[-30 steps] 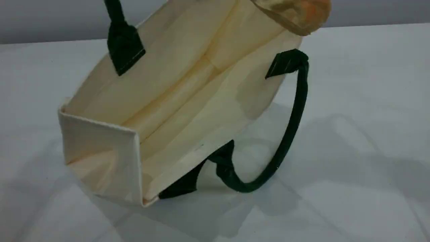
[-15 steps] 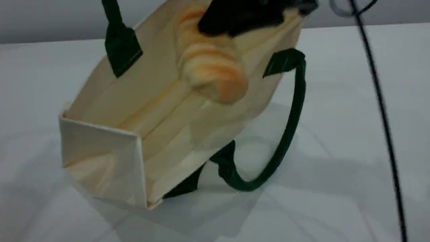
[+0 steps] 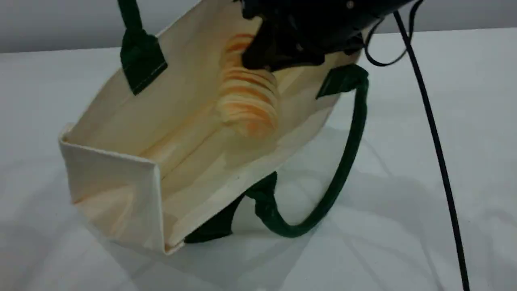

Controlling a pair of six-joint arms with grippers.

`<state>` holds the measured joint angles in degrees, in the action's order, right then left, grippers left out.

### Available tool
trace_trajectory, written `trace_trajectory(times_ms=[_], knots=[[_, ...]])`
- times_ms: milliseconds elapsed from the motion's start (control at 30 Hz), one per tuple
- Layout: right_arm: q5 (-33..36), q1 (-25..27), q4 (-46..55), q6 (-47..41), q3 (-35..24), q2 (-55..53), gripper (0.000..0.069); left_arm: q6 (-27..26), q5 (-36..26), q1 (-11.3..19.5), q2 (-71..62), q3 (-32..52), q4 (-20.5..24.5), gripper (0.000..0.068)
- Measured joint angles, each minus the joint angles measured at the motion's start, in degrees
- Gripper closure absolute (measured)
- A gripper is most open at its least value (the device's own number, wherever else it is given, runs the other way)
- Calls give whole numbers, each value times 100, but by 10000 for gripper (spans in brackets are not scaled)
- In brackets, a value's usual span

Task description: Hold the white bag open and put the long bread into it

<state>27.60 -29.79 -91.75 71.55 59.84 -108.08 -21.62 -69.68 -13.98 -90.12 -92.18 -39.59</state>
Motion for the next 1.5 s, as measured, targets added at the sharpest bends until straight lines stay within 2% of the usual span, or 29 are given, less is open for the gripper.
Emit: trace_trajectory(times_ms=[233, 333, 600, 833, 1033, 1200, 1333, 1500], knots=[[500, 0, -601, 739, 0, 0, 228, 0, -11, 0, 0, 0, 10, 599], [637, 11, -549, 722, 0, 20, 162, 0, -11, 0, 0, 0, 39, 599], [718, 324, 127, 363, 0, 610, 148, -50, 160, 7, 0, 0, 261, 599], [920, 839, 1270, -637, 0, 1558, 196, -61, 440, 7, -12, 0, 233, 599], [1161, 873, 1794, -1021, 0, 2189, 222, -337, 530, 7, -254, 6, 212, 599], [1269, 867, 2061, -1329, 0, 2303, 223, -346, 521, 7, -620, 57, 162, 591], [1481, 867, 2324, -1586, 0, 2303, 223, -346, 550, 1, -959, 63, 168, 535], [1624, 867, 2666, -1775, 0, 2298, 223, -480, 586, 1, -1254, 63, 233, 409]])
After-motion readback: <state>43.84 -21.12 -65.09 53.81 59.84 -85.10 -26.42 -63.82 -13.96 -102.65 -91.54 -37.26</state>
